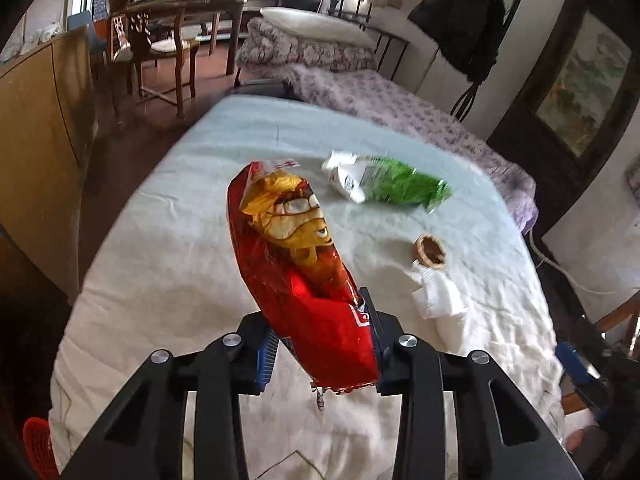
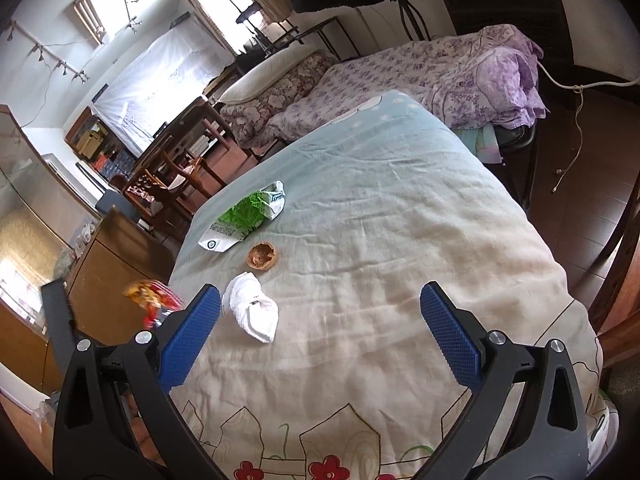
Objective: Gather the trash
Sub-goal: 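Grasp the white tissue with the right tool while the left tool holds the snack bag, then carry the red snack bag and white tissue with both tools to the red basket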
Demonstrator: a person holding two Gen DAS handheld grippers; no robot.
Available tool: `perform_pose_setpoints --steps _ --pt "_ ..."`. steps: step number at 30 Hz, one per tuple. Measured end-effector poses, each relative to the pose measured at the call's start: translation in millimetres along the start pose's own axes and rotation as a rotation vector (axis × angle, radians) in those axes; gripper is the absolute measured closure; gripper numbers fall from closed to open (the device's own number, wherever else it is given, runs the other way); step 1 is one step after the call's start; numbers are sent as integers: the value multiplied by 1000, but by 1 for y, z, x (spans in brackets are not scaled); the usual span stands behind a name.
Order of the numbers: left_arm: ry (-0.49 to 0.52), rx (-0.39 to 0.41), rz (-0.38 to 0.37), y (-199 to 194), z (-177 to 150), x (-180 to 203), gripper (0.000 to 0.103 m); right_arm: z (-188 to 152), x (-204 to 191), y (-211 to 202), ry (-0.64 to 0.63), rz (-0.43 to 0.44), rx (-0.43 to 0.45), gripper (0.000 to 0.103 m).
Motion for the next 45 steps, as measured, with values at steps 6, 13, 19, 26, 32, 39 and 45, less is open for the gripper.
perform_pose_setpoints --steps 6,13,19,26,32,39,45 --pt "-17 62 -38 -31 -7 -16 67 -3 -11 20 -47 30 -82 17" --pt "-6 93 -19 -46 -19 -26 67 -15 -36 57 -168 -3 -179 23" --pt "-2 93 -17 -47 -20 -28 67 -22 -51 81 -243 -48 -208 23" --pt "-12 79 -26 -43 -22 -31 67 -17 -52 76 -250 -64 -169 89" --pt "-17 89 -34 -44 -21 -30 67 -13 -55 30 -222 43 -66 89" --pt "2 100 -35 -45 -23 -25 67 -13 -48 26 -159 51 -75 89" --pt "2 101 -48 -46 -25 -23 67 -19 -47 19 -152 49 -69 89"
Point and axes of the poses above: each gripper's, at about its wrist camera, not at the fingertips, and y roughly the way its jaws point, x to its right, z to its top, the point moved 2 cm from there along y, roughly the way its jaws point, and after that the axes turned 12 degrees about z, right-handed, at the moved point
